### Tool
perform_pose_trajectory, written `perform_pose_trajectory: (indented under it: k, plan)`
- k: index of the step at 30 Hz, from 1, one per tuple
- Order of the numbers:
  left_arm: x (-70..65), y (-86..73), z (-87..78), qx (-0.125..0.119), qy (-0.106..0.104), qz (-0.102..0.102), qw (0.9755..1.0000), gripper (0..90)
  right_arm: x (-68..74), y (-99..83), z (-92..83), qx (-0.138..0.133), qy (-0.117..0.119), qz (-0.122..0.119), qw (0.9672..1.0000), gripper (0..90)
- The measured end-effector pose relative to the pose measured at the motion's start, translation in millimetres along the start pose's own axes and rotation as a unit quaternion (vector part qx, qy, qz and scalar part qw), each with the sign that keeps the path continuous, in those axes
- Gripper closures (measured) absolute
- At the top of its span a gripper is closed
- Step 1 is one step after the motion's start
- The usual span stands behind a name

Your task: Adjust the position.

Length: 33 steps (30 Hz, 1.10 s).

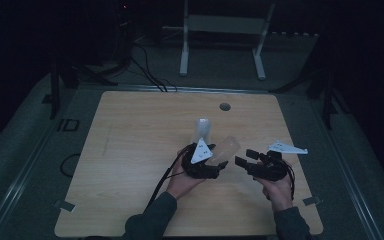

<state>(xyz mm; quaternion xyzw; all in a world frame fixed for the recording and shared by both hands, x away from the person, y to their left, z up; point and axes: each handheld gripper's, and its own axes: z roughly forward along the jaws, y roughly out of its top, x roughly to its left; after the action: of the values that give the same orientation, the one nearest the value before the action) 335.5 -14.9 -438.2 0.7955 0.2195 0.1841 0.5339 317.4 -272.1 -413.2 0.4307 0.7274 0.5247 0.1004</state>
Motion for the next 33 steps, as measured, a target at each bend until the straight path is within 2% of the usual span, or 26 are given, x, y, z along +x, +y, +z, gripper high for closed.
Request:
perform_pose_trajectory:
  k: [2,10,16,21,26,33]
  plan:
    - [0.4,0.1,-0.4,0.001,-0.001,-0.001,1.0000,29.4,1.5,0.7,0.0,0.007,-0.006,-0.014,0.9999,32.9]
    - [1.8,1.5,-1.8,0.002,-0.004,0.000,1.0000,29.5,4.9,4.2,-0.5,0.021,-0.017,-0.046,0.9986,32.8]
    - [3.0,2.3,-3.2,0.002,-0.005,0.000,1.0000,29.5,9.3,6.8,-0.1,0.038,-0.028,-0.075,0.9960,32.8]
    - [3.6,3.3,-3.9,0.005,-0.006,0.003,1.0000,29.5,9.7,8.6,-1.2,0.039,-0.030,-0.082,0.9954,32.8]
    - [4.3,3.8,-4.4,0.006,-0.006,0.003,1.0000,29.5,11.3,9.9,-2.4,0.047,-0.038,-0.101,0.9930,32.7]
    - [5.1,3.7,-3.7,0.015,-0.010,0.002,0.9998,29.5,12.4,10.6,-2.4,0.057,-0.046,-0.116,0.9906,32.6]
